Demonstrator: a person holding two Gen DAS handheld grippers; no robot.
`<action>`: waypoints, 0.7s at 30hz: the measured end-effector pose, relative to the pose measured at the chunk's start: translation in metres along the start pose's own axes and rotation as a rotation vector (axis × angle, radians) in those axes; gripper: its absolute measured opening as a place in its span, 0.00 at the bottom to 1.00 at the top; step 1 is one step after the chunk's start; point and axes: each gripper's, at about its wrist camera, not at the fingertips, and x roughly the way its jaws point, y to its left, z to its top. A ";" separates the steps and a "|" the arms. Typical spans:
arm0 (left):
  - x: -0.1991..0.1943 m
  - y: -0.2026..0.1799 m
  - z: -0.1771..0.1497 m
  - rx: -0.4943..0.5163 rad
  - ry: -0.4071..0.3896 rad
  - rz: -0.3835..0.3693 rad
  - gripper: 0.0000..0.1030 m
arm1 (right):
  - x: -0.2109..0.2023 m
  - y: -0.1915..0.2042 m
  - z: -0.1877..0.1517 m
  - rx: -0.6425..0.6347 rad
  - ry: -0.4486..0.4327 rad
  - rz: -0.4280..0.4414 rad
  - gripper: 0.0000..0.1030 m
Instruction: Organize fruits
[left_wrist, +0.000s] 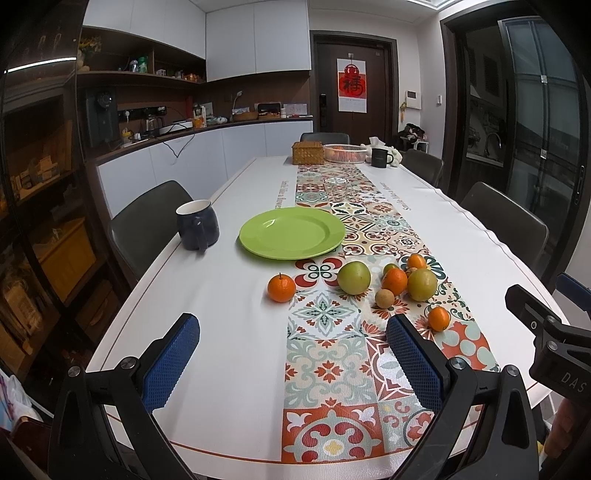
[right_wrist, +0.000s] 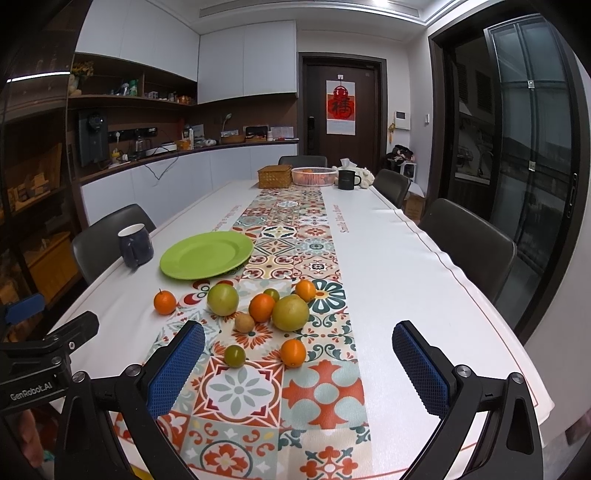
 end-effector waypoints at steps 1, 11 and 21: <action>0.000 0.000 -0.001 0.000 -0.001 0.001 1.00 | 0.000 0.000 0.000 0.000 0.000 0.000 0.99; -0.002 -0.001 0.001 0.001 -0.001 0.001 1.00 | -0.001 0.000 0.000 0.001 -0.001 0.003 0.99; 0.005 -0.008 0.004 0.026 0.022 -0.033 1.00 | 0.005 -0.001 -0.003 0.006 0.012 0.018 0.99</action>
